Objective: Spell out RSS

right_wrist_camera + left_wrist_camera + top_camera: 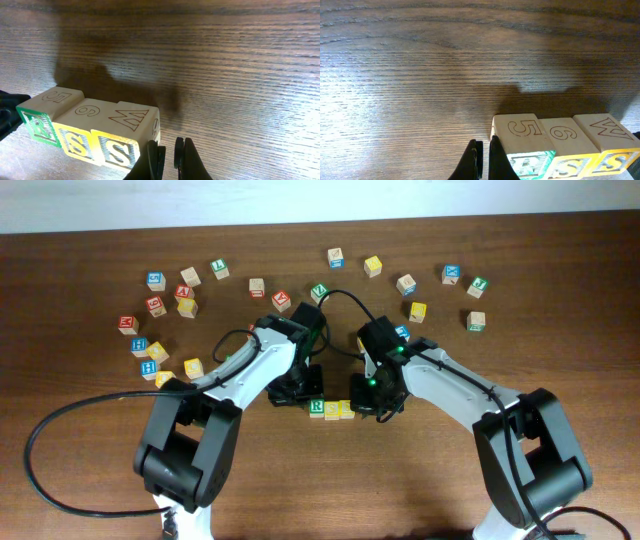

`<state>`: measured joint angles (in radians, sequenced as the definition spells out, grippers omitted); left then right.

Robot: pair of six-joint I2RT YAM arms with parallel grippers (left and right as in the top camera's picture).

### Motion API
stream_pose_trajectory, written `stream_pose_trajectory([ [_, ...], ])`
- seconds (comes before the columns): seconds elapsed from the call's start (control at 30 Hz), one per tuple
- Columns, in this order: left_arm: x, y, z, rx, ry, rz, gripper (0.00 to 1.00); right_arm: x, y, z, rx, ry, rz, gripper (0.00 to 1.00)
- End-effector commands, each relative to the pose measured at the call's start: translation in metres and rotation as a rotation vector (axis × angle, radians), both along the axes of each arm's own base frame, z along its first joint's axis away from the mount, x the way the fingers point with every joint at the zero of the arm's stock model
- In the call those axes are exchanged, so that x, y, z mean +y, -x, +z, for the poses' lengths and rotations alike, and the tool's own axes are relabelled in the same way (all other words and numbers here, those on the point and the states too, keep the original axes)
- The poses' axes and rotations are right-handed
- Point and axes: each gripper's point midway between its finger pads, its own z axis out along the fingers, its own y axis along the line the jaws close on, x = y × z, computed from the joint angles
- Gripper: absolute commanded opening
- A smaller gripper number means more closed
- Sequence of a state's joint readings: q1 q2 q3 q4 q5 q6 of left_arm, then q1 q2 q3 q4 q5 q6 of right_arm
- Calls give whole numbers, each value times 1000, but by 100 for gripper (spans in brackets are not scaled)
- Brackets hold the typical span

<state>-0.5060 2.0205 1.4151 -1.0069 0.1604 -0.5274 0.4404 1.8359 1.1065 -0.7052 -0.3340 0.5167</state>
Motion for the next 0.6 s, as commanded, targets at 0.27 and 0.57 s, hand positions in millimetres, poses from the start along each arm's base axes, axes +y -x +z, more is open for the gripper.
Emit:
stream_pose_trajectory([
  [0.27,38,-28,-1,-45,-57,62,0,-1,2,-5,-11,33,25,17],
  [0.57,13,-35,9,-74,18,39,0,-41,-10,-7,6,57,-36,19],
])
